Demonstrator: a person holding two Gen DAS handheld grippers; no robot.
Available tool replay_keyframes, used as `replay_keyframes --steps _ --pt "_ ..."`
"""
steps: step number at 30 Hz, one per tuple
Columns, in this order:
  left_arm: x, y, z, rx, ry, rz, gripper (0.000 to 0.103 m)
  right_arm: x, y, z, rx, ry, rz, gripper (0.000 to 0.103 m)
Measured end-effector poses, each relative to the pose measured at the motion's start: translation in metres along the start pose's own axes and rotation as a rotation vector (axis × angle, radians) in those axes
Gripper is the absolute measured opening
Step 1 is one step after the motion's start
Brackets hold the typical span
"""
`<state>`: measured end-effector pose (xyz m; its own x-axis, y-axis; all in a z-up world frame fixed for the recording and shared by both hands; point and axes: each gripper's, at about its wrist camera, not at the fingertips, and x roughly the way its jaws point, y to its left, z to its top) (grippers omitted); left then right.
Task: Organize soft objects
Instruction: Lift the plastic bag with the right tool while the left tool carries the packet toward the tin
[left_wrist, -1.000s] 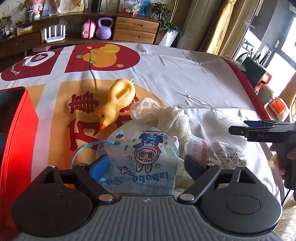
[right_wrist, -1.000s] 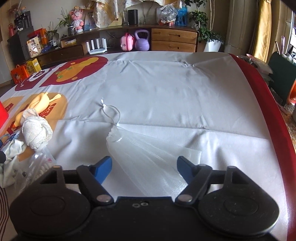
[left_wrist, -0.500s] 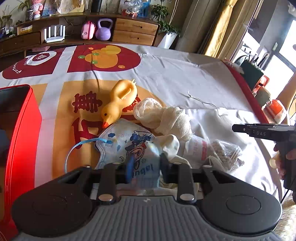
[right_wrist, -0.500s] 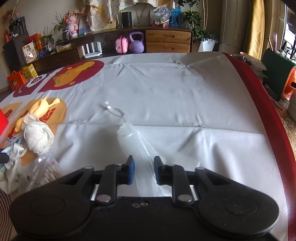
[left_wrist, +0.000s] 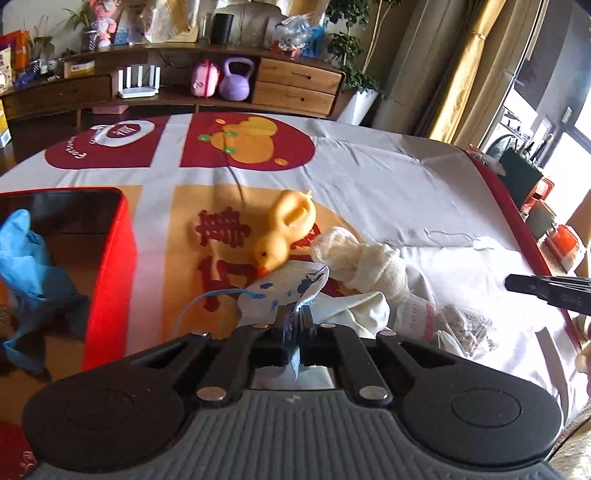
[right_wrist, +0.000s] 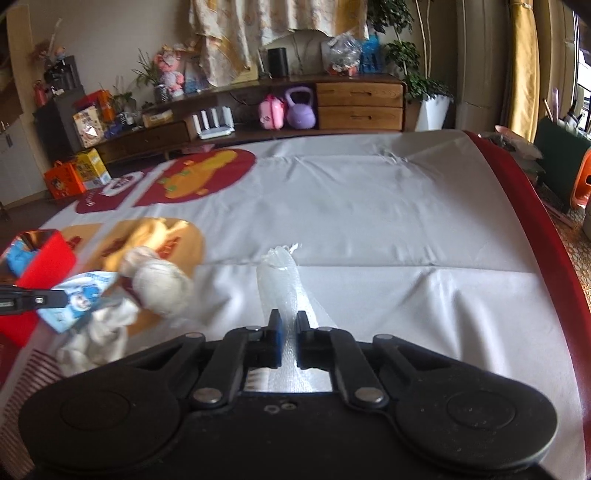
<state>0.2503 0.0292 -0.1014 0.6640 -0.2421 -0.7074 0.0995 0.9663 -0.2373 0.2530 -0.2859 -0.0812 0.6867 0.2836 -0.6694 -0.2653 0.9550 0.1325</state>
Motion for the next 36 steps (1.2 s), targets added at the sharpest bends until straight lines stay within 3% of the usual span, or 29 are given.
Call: replay_keyframes --steps 14,36 --pt "-0.044 0.010 0.007 0.014 -0.046 0.036 0.005 -0.051 0.066 0.006 -0.021 -0.036 0.158 0.005" --pt "-0.111 0.041 0.007 -0.029 -0.111 0.022 0.004 -0.069 0.148 0.014 -0.125 -0.029 0.290 0.005"
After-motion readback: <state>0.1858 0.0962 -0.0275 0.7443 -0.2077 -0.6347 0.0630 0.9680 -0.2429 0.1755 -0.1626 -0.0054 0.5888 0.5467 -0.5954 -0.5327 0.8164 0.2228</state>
